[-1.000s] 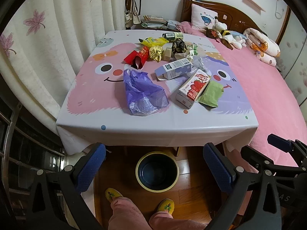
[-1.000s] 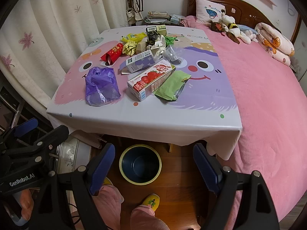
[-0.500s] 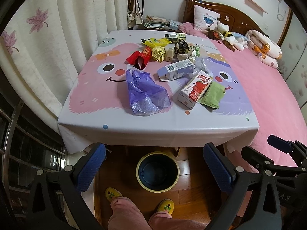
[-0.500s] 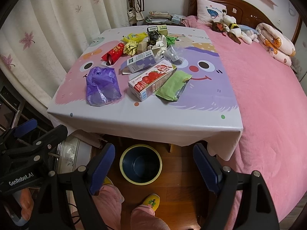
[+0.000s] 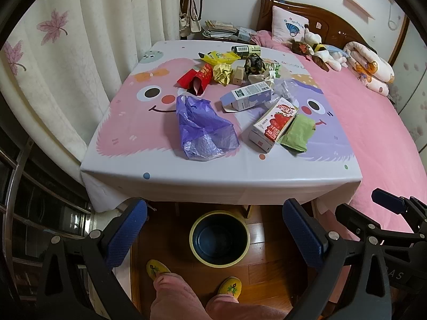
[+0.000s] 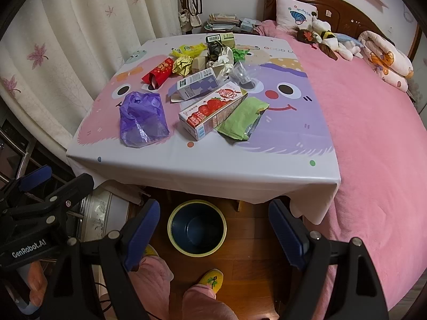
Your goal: Collect trash
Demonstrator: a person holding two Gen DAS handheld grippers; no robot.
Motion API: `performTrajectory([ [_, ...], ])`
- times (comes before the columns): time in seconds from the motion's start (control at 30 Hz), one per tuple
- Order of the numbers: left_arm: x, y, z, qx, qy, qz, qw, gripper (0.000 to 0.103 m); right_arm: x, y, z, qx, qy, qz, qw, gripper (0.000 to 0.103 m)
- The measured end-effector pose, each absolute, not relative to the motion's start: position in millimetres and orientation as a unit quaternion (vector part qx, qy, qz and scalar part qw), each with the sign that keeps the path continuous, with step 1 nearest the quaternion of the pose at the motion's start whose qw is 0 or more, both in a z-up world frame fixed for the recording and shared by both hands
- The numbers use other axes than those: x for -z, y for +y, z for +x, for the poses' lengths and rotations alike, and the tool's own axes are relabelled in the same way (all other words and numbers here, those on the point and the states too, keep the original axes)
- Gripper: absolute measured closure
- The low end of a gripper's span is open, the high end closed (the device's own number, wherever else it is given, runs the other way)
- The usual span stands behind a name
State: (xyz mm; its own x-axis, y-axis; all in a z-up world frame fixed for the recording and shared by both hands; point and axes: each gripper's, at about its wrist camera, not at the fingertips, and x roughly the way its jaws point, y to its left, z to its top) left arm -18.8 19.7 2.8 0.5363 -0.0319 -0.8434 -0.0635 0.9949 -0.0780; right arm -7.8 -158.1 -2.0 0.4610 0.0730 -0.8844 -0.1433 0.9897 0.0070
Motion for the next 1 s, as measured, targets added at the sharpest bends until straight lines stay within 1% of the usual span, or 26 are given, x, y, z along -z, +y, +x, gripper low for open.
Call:
performTrajectory([
  [0.4,-2,17,-14,-0.02,0.484,-0.045,0.874,0.002,8,-160,1,-0.069,0.521,-0.024,0.851,0.019],
  [0.63,-12,25,6,-0.026,0.481,-0.052,0.875,0.002,5,-174,20,-0.069,0.522,0.025,0.85,0.019],
  [0.7,-13,31,17,-0.034,0.488,-0.054,0.87,0.002,8,-173,27,-0.072,0.525,0.037,0.847,0.019],
  [0.77,-9,44,34,-0.039,0.5,-0.078,0.861,0.002,12,-172,36,-0.073,0.531,0.049,0.843,0.019],
  [0.9,7,71,81,-0.045,0.533,-0.148,0.832,0.002,20,-169,63,-0.066,0.547,0.081,0.831,0.023],
  [1.0,23,81,118,-0.049,0.545,-0.159,0.822,0.002,27,-166,88,-0.062,0.548,0.097,0.828,0.024],
])
